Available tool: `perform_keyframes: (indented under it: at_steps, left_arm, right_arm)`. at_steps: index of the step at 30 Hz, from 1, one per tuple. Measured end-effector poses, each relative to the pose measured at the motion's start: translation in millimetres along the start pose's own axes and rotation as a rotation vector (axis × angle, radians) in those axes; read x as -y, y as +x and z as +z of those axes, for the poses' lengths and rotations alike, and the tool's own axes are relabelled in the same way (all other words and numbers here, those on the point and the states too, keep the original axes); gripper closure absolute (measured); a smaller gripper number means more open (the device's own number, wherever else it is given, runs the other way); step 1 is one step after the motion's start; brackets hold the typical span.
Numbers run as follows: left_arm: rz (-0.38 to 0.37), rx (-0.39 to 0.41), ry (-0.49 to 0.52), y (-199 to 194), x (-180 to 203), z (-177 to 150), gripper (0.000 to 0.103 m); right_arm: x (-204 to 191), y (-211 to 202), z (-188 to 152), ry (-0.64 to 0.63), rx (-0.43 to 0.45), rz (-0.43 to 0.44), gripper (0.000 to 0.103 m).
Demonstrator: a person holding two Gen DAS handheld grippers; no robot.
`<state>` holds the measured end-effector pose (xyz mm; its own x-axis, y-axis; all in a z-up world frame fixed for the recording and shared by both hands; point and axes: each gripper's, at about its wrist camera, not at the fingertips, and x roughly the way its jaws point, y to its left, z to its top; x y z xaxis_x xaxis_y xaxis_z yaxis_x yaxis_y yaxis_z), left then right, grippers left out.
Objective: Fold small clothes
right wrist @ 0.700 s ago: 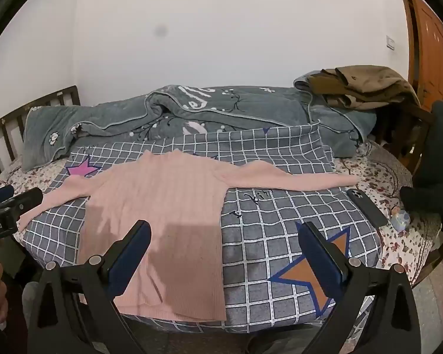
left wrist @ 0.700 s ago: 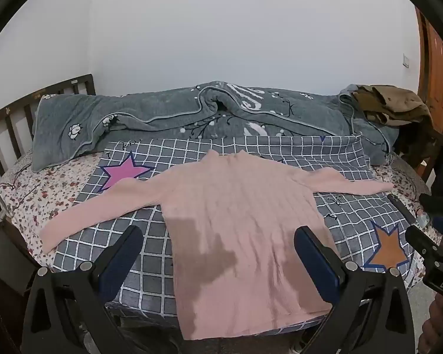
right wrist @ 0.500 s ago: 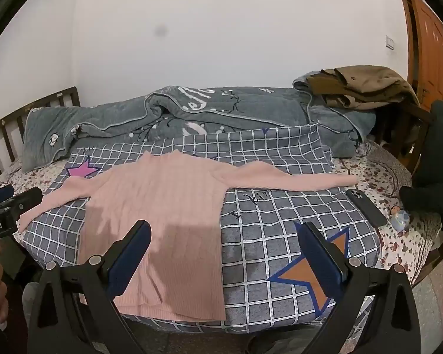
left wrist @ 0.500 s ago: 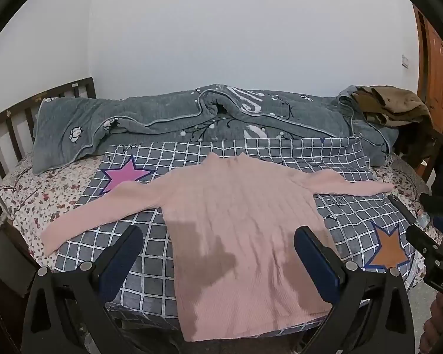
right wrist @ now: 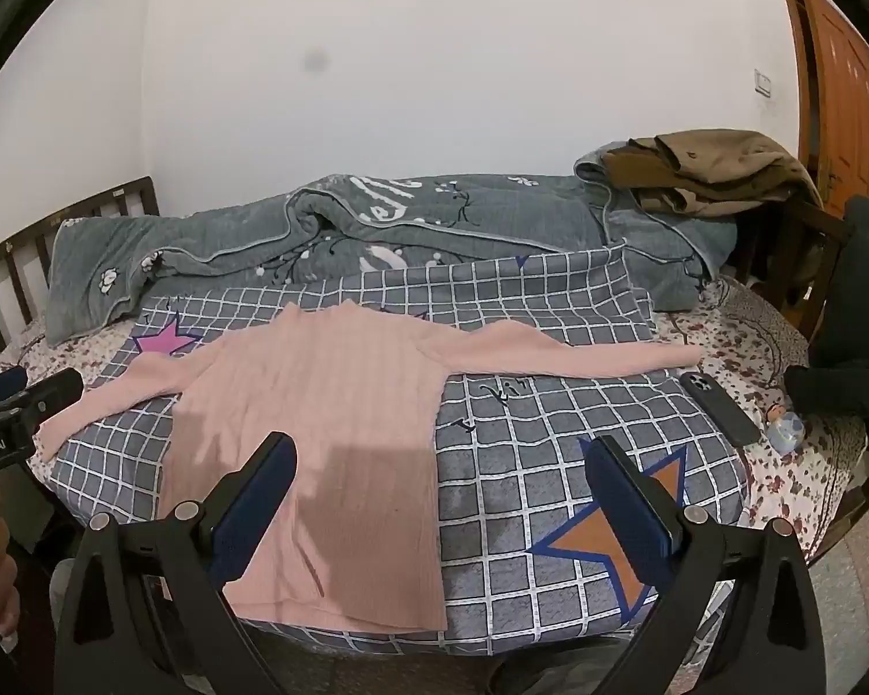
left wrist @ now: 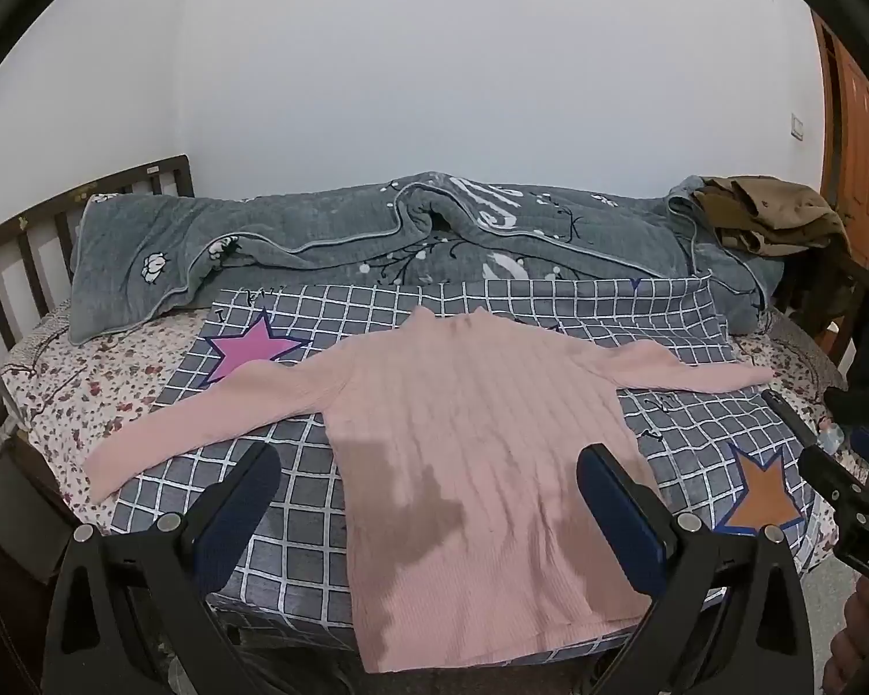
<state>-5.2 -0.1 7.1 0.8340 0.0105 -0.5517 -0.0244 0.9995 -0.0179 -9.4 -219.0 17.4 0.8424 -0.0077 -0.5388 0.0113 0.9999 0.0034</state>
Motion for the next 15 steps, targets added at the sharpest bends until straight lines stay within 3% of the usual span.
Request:
perform_keyframes:
  at_steps: [15]
  left_arm:
    - [0.004,0.004,-0.001,-6.6,0.2,1.0,0.0]
  right_arm:
    - [-9.5,-7.9,2.6,0.003,0.012,0.005,0.004]
